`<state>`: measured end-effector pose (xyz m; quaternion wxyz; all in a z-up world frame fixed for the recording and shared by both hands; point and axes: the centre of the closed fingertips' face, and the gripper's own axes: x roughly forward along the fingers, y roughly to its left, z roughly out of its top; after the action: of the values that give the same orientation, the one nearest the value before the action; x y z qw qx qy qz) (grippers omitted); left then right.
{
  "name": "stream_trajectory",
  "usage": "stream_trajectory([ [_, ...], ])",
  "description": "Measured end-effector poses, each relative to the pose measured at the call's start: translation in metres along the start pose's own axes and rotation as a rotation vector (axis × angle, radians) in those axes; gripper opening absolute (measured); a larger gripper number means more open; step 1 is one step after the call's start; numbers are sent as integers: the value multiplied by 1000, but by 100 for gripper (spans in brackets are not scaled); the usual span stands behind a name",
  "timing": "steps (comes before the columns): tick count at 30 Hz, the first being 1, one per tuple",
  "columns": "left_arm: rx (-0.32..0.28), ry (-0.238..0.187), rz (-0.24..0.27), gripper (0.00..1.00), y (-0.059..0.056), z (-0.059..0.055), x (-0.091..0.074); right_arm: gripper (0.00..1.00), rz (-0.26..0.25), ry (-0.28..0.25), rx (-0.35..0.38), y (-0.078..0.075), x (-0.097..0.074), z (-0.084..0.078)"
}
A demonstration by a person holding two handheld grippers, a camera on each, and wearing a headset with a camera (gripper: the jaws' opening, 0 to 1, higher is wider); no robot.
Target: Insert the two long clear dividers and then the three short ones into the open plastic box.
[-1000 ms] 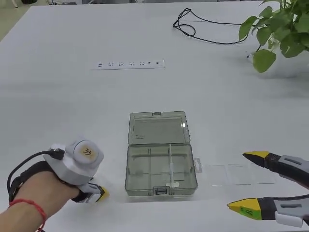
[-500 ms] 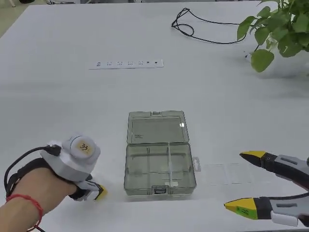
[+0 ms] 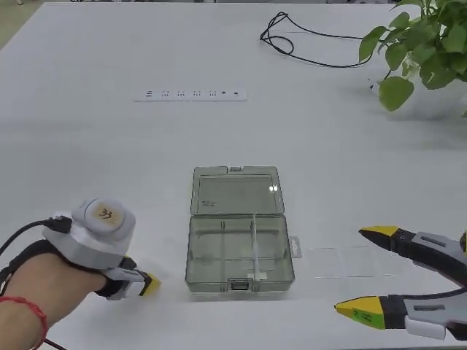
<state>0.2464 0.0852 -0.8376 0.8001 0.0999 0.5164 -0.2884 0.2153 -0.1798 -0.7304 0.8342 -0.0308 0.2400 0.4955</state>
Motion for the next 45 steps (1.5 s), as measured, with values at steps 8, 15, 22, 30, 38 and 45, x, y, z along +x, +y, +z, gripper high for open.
stream_trajectory([
  [8, -92, -123, -20, 30, -4, 15, -22, 82, 8, 4, -8, 4, 5, 10],
  [15, -137, -244, -53, 30, -17, 38, -43, 81, 18, 5, -14, 10, 12, 23],
  [22, -165, -366, -121, 30, -39, 66, -61, 76, 28, -16, -15, 20, 23, 48],
  [30, -184, -481, -192, 30, -65, 93, -76, 59, 32, -64, 40, 27, 36, 79],
  [38, -180, -554, -239, 30, -86, 109, -84, 45, 12, -128, 143, 34, 57, 112],
  [45, -162, -583, -262, 30, -99, 116, -84, 30, -9, -93, 175, 35, 77, 110],
])
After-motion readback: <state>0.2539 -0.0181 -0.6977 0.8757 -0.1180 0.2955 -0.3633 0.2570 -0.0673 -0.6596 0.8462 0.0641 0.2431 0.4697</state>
